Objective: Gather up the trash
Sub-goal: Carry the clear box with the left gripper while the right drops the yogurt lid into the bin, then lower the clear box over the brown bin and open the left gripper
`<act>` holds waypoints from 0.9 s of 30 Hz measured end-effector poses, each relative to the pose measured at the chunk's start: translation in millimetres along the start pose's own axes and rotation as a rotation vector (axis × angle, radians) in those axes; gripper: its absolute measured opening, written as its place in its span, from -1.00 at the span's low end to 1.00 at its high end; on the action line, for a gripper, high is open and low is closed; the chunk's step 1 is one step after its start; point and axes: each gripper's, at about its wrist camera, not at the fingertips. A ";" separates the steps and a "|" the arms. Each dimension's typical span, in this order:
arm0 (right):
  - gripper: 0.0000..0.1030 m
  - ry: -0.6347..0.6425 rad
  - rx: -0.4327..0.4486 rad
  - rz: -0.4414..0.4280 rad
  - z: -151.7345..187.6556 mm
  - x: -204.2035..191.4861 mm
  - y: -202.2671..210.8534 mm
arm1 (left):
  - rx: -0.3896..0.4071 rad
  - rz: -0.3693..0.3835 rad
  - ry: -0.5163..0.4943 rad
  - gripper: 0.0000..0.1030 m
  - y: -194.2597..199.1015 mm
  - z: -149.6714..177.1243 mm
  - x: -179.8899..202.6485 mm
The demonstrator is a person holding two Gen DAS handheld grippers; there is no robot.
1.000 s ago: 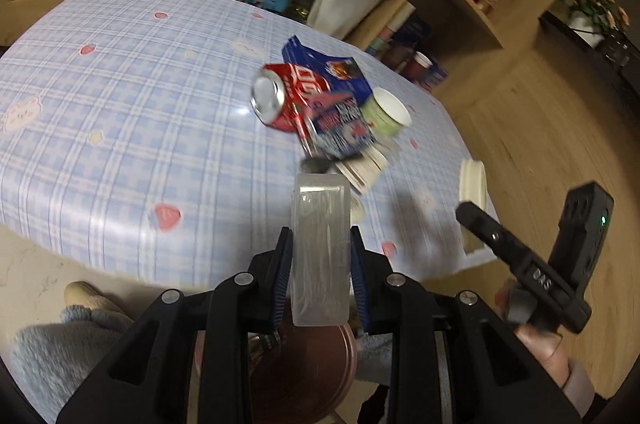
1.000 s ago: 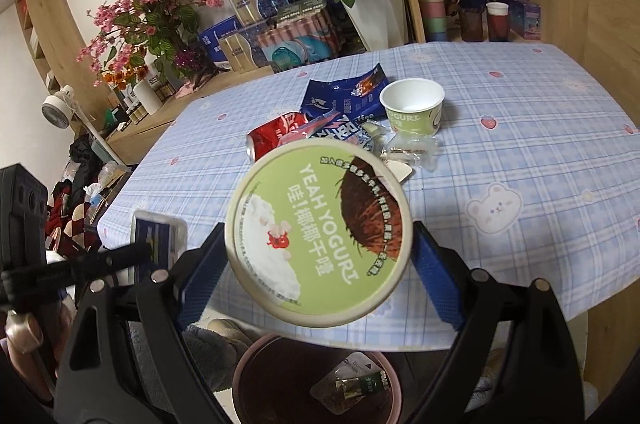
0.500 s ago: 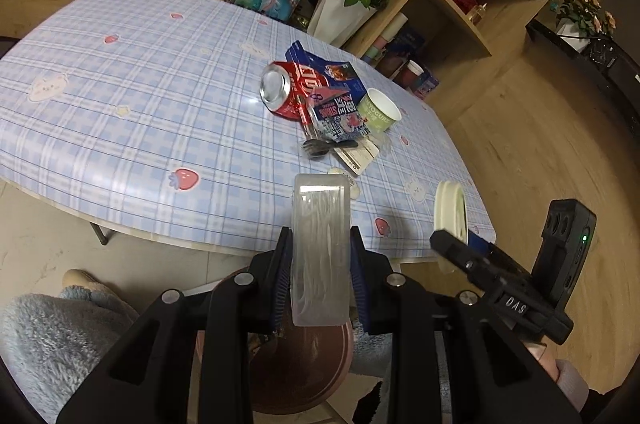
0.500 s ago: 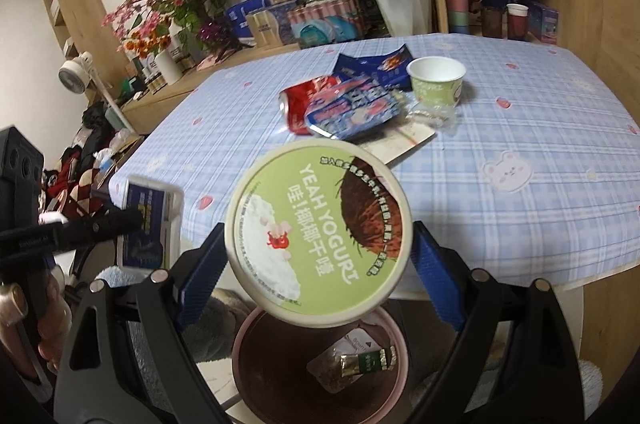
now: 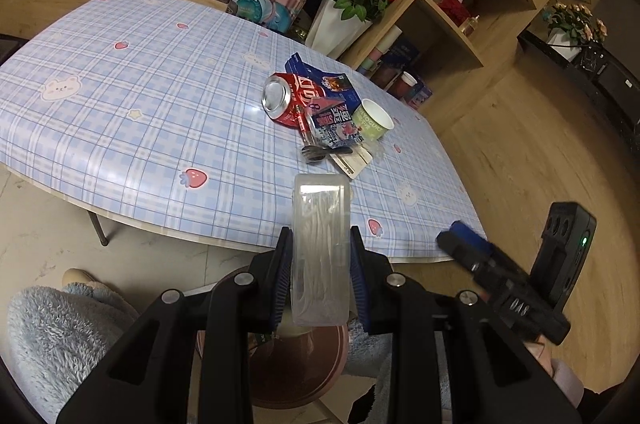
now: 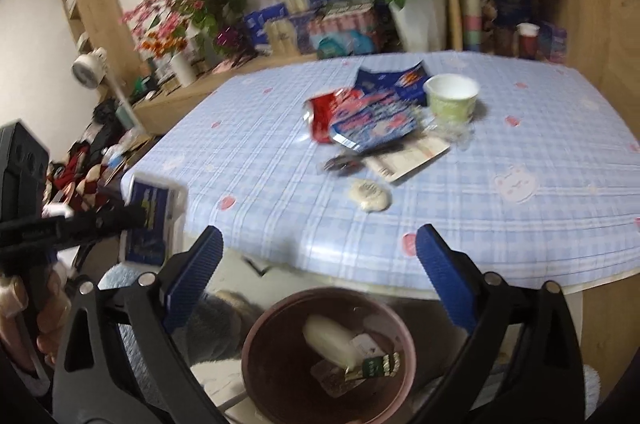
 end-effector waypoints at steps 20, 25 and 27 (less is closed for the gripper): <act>0.89 -0.114 0.163 0.171 -17.5 61.9 28.5 | -0.075 0.037 -0.124 -0.47 -21.6 8.6 32.1; 0.89 -0.130 0.155 0.176 -13.7 67.3 26.9 | -0.106 0.065 -0.150 -0.46 -31.1 12.4 41.4; 0.89 -0.133 0.153 0.175 -12.3 68.8 26.4 | -0.104 0.077 -0.159 -0.14 -31.0 13.7 43.9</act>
Point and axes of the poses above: each gripper's, at about its wrist camera, not at the fingertips, and y roughly against the way its jaws point, x to its right, z to its underside, and after that the axes turned 8 degrees about z, right-handed
